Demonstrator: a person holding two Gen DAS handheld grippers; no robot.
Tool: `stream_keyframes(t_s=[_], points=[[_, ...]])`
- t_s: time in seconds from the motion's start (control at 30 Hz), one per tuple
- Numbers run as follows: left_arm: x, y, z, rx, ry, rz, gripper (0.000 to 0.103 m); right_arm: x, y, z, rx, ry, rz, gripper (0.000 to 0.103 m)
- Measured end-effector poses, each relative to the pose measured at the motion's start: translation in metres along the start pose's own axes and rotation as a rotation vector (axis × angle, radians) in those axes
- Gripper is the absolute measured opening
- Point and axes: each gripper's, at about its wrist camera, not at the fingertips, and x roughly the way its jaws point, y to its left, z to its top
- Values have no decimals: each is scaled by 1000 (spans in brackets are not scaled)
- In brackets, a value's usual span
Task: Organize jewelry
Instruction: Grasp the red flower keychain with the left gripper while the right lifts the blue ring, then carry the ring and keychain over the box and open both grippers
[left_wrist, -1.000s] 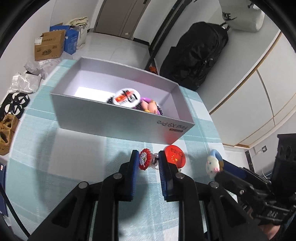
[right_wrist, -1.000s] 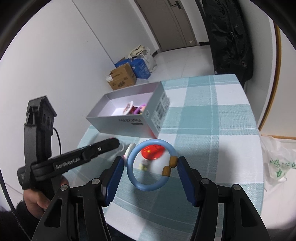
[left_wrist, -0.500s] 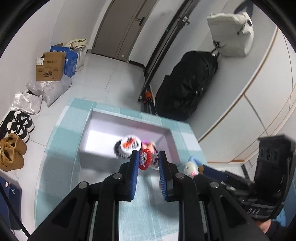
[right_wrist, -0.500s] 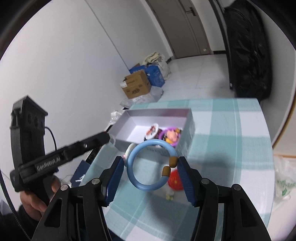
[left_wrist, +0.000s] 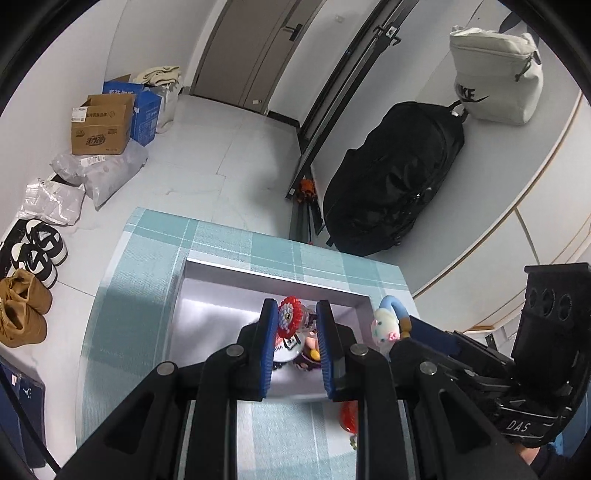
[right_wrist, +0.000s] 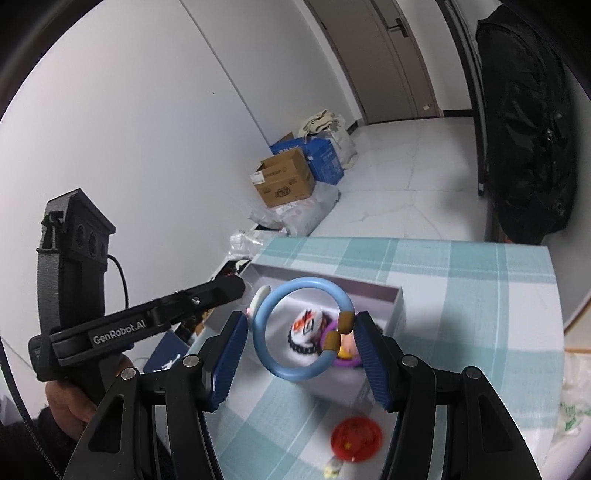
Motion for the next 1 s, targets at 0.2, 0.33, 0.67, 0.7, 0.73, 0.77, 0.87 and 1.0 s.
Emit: stream_keyframes(t_s=[0.2, 0.33, 0.67, 0.7, 0.73, 0.77, 0.87, 1.0], points=[[15, 0, 7, 9, 40, -3, 16, 17, -7, 10, -6, 16, 16, 59], [24, 3, 10, -11, 66, -6, 16, 24, -15, 11, 5, 25, 30, 59], [39, 6, 12, -35, 123, 1, 16, 36, -25, 16, 11, 68, 51, 59], [40, 7, 13, -41, 126, 7, 16, 37, -27, 16, 13, 73, 44, 59], [40, 8, 13, -46, 129, 13, 16, 39, -28, 16, 15, 77, 40, 59], [41, 8, 14, -49, 132, 13, 16, 40, -30, 16, 18, 84, 38, 59], [43, 9, 15, -54, 130, 20, 16, 43, -33, 16, 23, 98, 31, 59], [44, 8, 16, -58, 125, 12, 16, 43, -33, 16, 15, 98, 34, 59]])
